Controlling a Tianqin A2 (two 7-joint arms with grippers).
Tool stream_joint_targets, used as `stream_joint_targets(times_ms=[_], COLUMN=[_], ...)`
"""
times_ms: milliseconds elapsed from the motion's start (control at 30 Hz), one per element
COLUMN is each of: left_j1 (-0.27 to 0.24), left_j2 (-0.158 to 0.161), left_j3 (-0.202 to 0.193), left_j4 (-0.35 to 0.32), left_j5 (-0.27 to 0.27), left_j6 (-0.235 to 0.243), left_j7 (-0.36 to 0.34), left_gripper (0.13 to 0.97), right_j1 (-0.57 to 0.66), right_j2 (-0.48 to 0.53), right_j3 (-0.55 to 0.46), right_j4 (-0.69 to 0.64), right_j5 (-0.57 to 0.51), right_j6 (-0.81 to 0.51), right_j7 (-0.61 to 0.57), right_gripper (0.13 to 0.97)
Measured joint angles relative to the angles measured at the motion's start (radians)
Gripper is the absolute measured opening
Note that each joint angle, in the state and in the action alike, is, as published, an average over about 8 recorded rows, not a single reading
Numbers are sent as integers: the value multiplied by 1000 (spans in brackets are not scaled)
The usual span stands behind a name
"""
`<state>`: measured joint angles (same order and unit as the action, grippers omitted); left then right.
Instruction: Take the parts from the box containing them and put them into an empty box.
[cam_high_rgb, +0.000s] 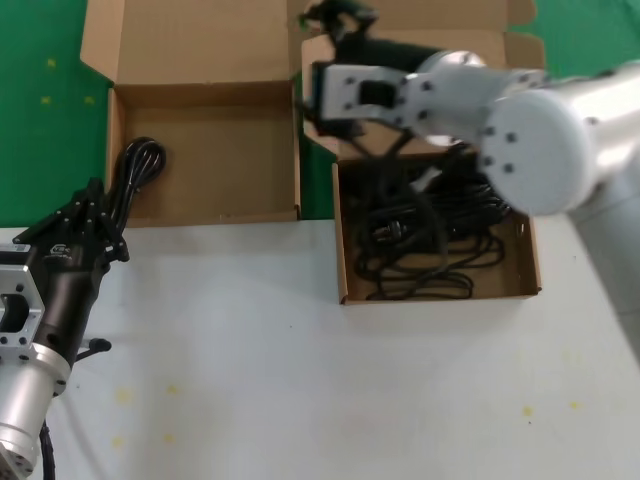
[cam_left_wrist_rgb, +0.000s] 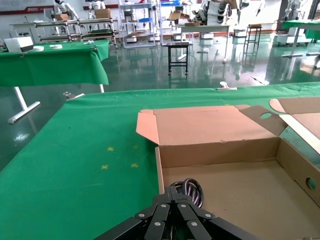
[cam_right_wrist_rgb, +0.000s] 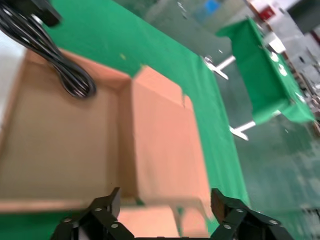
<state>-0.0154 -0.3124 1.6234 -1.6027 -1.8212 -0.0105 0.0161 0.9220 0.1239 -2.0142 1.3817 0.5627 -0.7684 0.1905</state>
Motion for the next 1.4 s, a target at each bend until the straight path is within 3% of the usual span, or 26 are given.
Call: stream_joint_targets(times_ms=[333, 633, 933, 1167, 1400], left_j1=[0, 0, 1, 2, 4], left_j2=[0, 0, 1, 2, 3], left_j3=[0, 0, -1, -3, -5], left_j4=[0, 0, 0, 0, 1], left_j5=[0, 0, 1, 3, 5], left_j6=[0, 0, 1, 2, 2], left_j7=[0, 0, -1, -2, -4], left_gripper=[144, 144, 177, 196, 297], right_j1=[-91, -203, -252, -312, -378], right_j2=[122, 198, 202, 200, 197], right_j3=[147, 228, 243, 258, 275], right_j4=[159, 275, 279, 273, 267], right_j5=[61, 132, 201, 294, 396], right_j6=[-8, 16, 61, 124, 194], right_j7=[20, 14, 0, -17, -36], right_gripper=[746, 883, 955, 959, 966])
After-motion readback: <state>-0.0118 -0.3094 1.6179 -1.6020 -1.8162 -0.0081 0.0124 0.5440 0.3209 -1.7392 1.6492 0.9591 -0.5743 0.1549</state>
